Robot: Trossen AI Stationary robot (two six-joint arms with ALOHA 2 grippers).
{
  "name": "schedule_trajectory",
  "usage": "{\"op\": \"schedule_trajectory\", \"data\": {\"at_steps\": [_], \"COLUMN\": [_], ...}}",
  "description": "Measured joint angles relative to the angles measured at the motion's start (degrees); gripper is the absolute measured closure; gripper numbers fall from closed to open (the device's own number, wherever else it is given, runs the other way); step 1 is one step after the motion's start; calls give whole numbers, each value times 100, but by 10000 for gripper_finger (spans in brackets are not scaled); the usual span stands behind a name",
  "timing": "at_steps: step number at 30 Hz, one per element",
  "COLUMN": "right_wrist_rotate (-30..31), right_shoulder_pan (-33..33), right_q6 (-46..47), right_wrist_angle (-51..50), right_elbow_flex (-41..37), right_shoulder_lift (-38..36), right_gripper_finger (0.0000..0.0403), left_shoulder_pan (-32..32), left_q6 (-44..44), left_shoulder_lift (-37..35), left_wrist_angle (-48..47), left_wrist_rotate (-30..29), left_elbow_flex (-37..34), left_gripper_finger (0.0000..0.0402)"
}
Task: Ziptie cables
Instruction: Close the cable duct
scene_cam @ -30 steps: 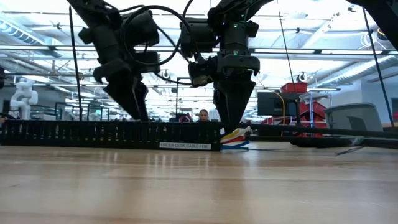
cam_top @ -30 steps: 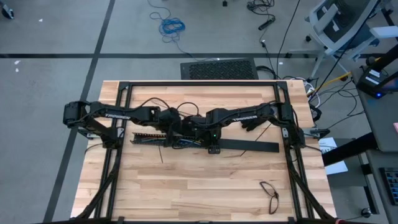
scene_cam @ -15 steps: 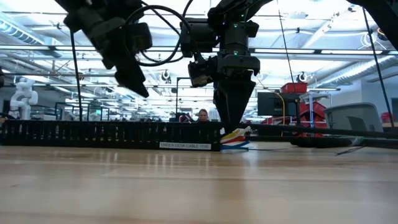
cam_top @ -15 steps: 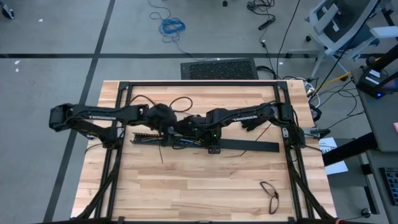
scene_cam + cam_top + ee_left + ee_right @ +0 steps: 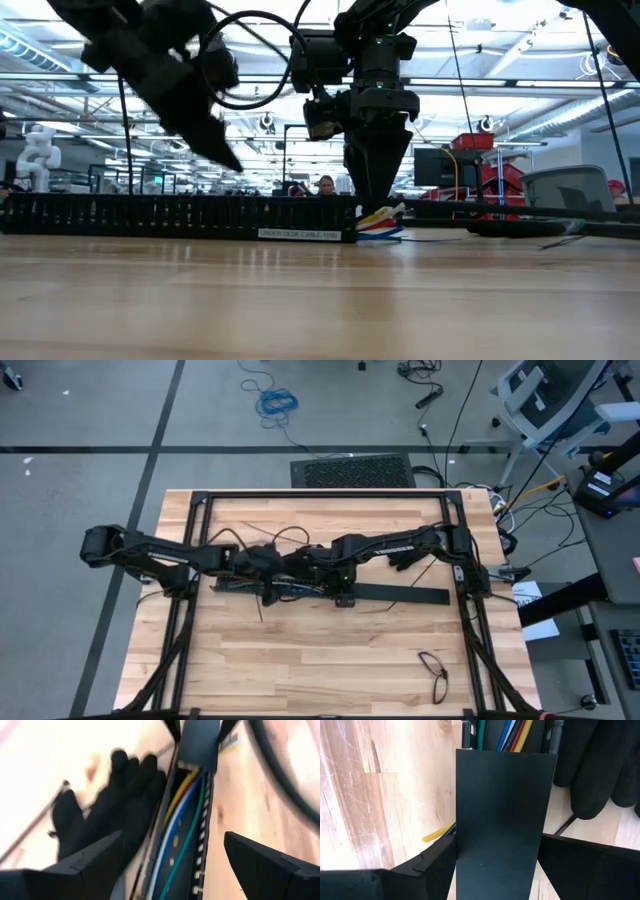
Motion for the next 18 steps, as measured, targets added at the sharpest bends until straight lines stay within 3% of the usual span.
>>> {"op": "schedule_trajectory", "data": {"at_steps": [7, 18], "right_wrist_rotate": [0, 0], "right_shoulder_pan": [2, 2], "right_q6": [9, -13], "right_wrist_angle": [-9, -7], "right_elbow_flex": [0, 0], "right_shoulder_lift": [0, 0], "right_gripper_finger": [147, 147], "left_shoulder_pan": [-161, -157], "left_q6": [190, 607], "left_shoulder_lift": [833, 1110], "left_wrist_angle": [655, 1354], "left_wrist_rotate": [94, -89], "left_elbow_flex": [-59, -54], "left_gripper_finger": [62, 62]}}
